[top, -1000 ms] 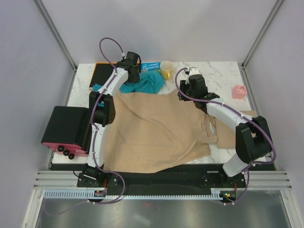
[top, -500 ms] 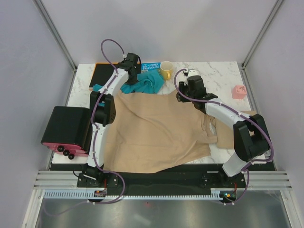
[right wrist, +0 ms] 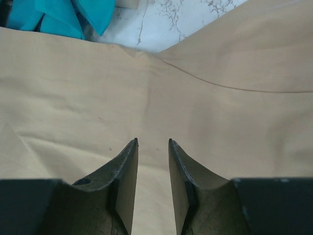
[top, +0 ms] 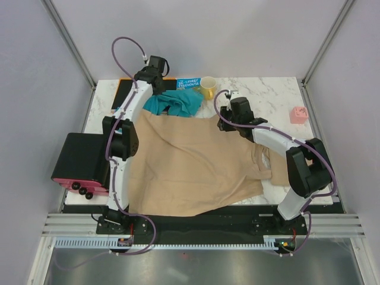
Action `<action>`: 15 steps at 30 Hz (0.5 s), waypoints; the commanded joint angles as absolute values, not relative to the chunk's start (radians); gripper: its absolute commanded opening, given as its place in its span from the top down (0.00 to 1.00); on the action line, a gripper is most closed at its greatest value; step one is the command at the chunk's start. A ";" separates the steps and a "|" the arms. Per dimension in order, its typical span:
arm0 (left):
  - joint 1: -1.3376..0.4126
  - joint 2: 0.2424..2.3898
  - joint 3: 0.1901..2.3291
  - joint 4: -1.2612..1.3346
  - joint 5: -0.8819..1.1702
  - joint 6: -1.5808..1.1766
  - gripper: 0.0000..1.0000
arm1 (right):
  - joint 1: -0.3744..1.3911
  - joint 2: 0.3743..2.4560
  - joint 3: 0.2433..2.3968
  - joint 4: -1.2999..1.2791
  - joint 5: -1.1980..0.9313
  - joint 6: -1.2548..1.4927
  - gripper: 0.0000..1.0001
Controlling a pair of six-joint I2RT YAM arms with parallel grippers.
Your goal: Fold and stack the t-shirts
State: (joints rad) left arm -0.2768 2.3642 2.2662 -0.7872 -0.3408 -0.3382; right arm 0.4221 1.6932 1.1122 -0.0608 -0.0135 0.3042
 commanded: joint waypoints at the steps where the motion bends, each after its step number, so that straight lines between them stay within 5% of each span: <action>1: -0.245 2.184 2.339 -0.719 -0.399 -0.330 0.98 | 0.429 1.694 1.120 -0.029 -0.032 0.319 0.62; 15: -0.178 2.042 2.489 -0.712 -0.376 -0.273 0.98 | 0.434 1.720 1.126 -0.032 -0.067 0.325 0.62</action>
